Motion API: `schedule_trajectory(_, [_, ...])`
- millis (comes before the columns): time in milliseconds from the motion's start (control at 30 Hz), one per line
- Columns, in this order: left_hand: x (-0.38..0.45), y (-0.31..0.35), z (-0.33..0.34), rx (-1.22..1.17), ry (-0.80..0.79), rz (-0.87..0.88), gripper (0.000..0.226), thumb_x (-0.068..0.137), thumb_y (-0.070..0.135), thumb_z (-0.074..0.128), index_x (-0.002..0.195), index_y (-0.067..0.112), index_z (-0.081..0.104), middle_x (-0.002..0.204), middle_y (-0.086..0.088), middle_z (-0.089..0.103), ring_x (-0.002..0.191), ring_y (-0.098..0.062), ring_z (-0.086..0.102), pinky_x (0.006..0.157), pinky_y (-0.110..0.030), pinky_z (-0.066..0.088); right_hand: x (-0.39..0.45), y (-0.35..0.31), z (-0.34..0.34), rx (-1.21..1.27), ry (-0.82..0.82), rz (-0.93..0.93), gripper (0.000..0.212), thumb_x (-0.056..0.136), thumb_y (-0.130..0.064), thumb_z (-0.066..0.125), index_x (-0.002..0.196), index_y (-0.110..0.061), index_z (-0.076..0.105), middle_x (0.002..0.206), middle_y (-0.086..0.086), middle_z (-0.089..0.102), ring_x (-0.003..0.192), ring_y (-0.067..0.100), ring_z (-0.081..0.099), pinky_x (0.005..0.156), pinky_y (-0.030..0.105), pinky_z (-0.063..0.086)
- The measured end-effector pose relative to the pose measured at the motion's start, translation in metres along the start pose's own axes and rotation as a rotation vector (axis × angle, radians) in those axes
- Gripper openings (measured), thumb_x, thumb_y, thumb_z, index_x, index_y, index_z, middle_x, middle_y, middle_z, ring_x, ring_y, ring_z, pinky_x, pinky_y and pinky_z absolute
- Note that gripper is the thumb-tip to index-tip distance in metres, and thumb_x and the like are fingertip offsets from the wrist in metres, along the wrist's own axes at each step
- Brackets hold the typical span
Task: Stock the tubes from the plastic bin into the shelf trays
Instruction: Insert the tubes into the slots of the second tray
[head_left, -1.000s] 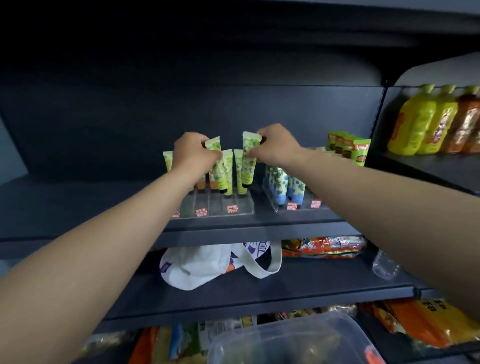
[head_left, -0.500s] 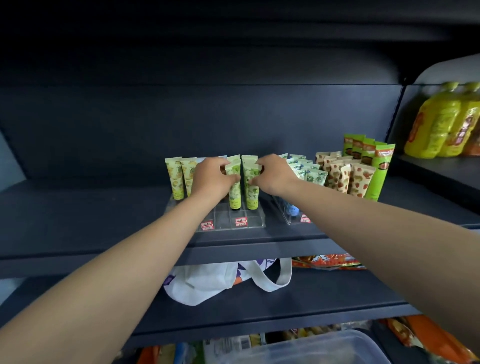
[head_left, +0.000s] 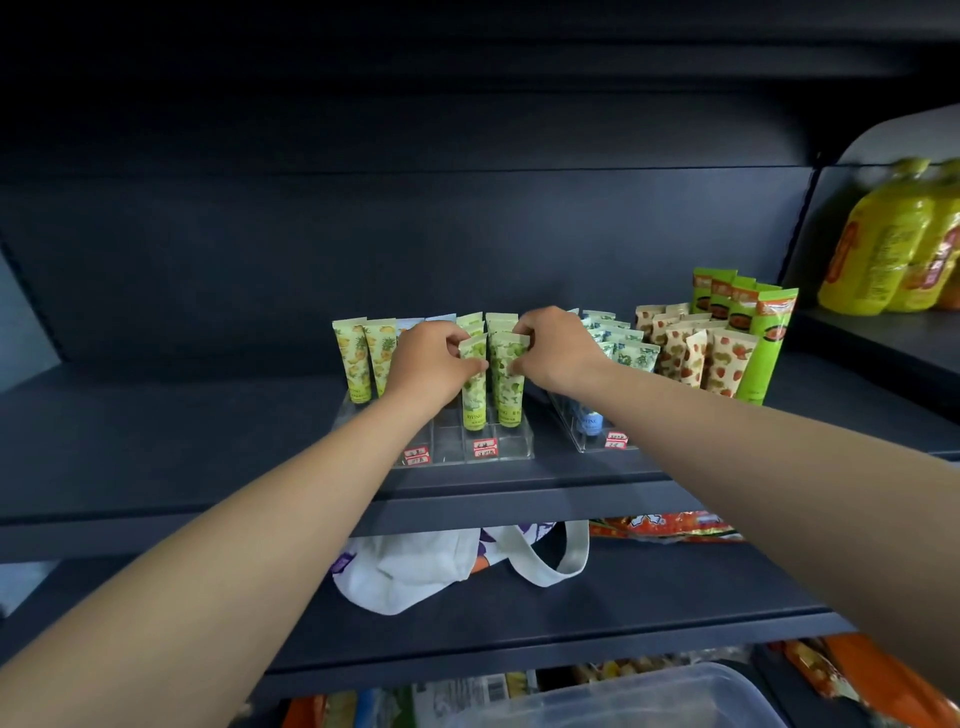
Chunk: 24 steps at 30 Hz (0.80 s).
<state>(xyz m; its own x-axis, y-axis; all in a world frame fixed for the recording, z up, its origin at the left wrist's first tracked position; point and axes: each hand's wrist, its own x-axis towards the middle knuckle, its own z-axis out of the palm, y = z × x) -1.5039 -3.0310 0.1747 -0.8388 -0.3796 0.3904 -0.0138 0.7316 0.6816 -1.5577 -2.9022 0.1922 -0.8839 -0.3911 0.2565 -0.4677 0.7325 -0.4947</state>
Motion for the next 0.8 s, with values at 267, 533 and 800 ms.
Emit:
schedule_trajectory(267, [0.001, 0.004, -0.008, 0.024, -0.004, 0.052, 0.035, 0.076, 0.023, 0.077, 0.108, 0.013, 0.066, 0.096, 0.0, 0.062, 0.085, -0.012, 0.055, 0.073, -0.023, 0.04, -0.001, 0.001, -0.013, -0.046, 0.058, -0.067, 0.031, 0.08, -0.003, 0.066, 0.109, -0.011, 0.062, 0.111, 0.008, 0.062, 0.101, 0.023, 0.06, 0.083, 0.03, 0.052])
schedule_trajectory(533, [-0.004, 0.024, -0.034, 0.383, -0.068, 0.28, 0.067, 0.074, 0.034, 0.076, 0.132, 0.02, 0.047, 0.131, -0.003, 0.046, 0.123, -0.022, 0.04, 0.097, -0.035, 0.037, -0.022, 0.0, -0.048, -0.278, 0.178, -0.266, 0.055, 0.08, -0.022, 0.069, 0.129, -0.009, 0.05, 0.126, 0.009, 0.052, 0.121, 0.025, 0.044, 0.095, 0.032, 0.041])
schedule_trajectory(800, [-0.042, 0.037, -0.038, 0.661, -0.076, 0.392, 0.098, 0.07, 0.045, 0.076, 0.147, 0.022, 0.02, 0.148, -0.008, 0.025, 0.139, -0.025, 0.018, 0.111, -0.04, 0.021, -0.068, 0.013, -0.065, -0.436, 0.176, -0.296, 0.091, 0.069, -0.053, 0.073, 0.143, -0.02, 0.032, 0.142, 0.005, 0.036, 0.139, 0.026, 0.021, 0.108, 0.044, 0.028])
